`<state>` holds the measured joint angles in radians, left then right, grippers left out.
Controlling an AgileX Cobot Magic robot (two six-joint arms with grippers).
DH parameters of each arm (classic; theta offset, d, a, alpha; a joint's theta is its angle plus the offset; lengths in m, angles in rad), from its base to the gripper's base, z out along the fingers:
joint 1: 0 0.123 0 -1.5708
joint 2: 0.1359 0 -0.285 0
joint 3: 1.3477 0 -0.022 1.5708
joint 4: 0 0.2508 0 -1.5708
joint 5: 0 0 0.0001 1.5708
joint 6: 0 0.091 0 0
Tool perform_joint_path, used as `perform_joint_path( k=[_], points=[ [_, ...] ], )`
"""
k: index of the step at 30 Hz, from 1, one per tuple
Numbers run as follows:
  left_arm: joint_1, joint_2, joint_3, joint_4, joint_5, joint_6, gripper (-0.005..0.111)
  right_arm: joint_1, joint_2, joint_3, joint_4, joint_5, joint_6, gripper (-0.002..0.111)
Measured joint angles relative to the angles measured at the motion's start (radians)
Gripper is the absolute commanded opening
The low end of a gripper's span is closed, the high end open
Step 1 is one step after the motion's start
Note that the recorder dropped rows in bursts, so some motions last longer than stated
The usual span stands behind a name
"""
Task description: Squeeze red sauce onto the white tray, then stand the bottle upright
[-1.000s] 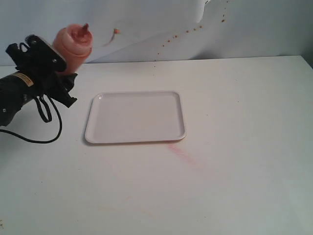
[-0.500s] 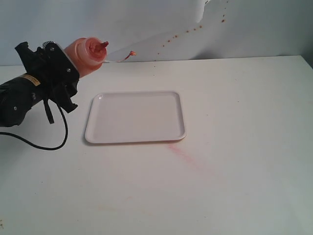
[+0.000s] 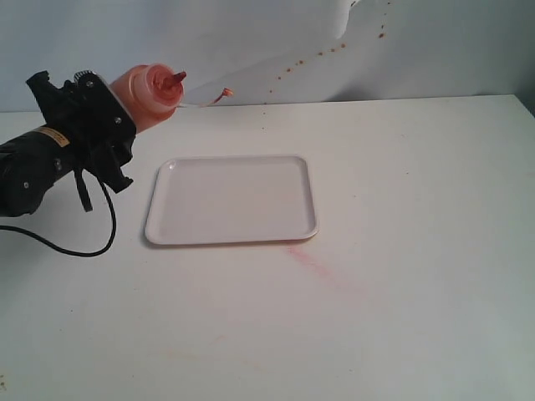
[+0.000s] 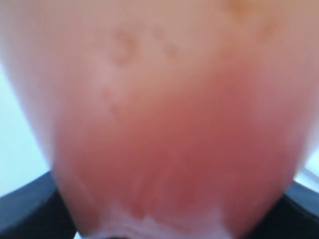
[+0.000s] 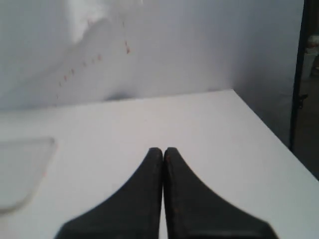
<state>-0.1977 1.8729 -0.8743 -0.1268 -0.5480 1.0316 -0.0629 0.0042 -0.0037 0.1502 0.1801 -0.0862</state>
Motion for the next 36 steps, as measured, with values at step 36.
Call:
perform_joint_path(
  k=[36],
  points=[
    [0.0, 0.077, 0.0, 0.056, -0.043, 0.0, 0.0, 0.182, 0.306, -0.353, 1.064, 0.09, -0.774, 0.0]
  ],
)
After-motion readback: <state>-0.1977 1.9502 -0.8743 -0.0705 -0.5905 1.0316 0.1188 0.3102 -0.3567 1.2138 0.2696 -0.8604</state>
